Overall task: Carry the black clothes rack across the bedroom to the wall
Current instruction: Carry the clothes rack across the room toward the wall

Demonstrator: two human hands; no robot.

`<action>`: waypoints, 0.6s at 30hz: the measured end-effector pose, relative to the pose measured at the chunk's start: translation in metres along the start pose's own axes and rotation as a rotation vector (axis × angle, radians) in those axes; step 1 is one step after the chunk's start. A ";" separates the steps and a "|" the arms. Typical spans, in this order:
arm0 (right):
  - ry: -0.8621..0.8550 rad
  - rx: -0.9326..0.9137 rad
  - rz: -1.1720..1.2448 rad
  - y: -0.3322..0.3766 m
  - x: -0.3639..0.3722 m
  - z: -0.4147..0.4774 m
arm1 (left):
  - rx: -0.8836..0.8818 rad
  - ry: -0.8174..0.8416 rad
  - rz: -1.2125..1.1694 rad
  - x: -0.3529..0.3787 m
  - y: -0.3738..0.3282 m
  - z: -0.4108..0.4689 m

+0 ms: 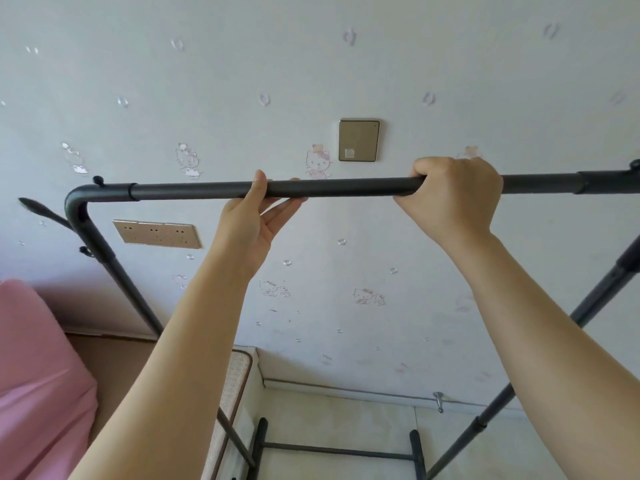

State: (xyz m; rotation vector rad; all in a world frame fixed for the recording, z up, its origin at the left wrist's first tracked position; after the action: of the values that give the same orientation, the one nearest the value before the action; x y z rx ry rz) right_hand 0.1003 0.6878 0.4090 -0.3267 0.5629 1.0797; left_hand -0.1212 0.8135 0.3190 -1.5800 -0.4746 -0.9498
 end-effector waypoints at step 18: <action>-0.120 0.043 -0.036 -0.020 0.044 0.029 | -0.042 0.028 0.049 0.018 0.027 0.074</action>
State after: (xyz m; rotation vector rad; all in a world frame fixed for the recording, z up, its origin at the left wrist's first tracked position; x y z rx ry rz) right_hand 0.1418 0.7264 0.4064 -0.2319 0.4710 1.0435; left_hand -0.0672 0.8732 0.3164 -1.6069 -0.3969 -0.9483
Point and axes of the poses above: each hand's wrist, its own z-axis towards the middle knuckle, its own x-axis out of the palm, y = z × x, the point moved 10 cm from there along z, towards the middle knuckle, and after that the axes turned 14 degrees about -z, right-handed, at the moved point
